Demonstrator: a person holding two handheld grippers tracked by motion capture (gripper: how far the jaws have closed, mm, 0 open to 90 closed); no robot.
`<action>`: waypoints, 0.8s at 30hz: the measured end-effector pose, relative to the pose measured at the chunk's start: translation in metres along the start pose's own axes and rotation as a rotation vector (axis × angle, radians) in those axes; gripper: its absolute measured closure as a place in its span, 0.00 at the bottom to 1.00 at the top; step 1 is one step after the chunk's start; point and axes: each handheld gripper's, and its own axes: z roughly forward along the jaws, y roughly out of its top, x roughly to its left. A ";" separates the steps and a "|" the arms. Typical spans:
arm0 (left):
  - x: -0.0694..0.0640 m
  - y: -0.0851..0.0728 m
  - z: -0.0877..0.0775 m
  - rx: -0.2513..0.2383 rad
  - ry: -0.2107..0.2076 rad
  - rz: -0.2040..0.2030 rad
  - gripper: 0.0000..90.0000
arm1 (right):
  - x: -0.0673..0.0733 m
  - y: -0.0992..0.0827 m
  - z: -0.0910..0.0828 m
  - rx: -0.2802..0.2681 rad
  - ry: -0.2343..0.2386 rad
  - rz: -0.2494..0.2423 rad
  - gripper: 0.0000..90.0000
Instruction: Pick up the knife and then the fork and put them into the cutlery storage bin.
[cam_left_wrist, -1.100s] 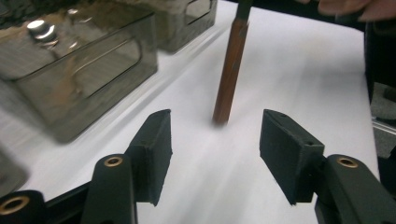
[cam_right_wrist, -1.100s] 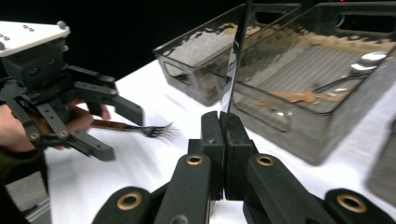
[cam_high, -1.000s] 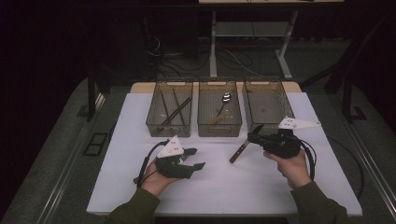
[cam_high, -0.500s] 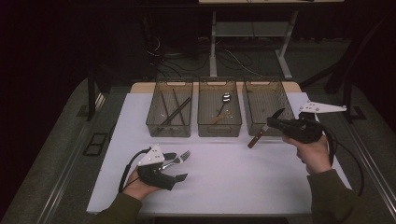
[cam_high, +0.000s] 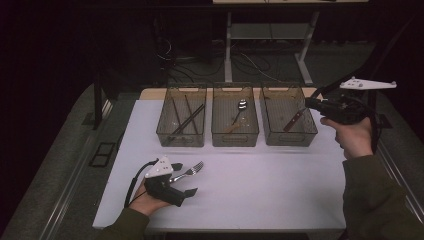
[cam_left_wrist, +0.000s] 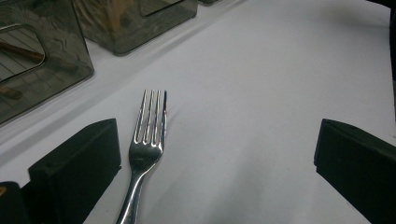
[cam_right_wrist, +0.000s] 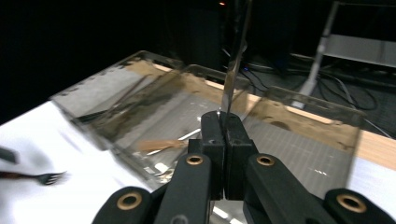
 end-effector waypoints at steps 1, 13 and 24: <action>0.000 0.000 0.000 -0.001 -0.001 -0.002 0.00 | -0.004 0.001 0.002 0.007 -0.019 -0.004 1.00; -0.001 0.001 0.000 0.002 -0.017 0.008 0.00 | -0.047 -0.005 0.028 0.156 -0.157 0.038 0.99; -0.002 0.001 0.001 0.007 -0.025 0.012 0.00 | -0.056 -0.022 0.052 0.354 -0.180 -0.008 0.99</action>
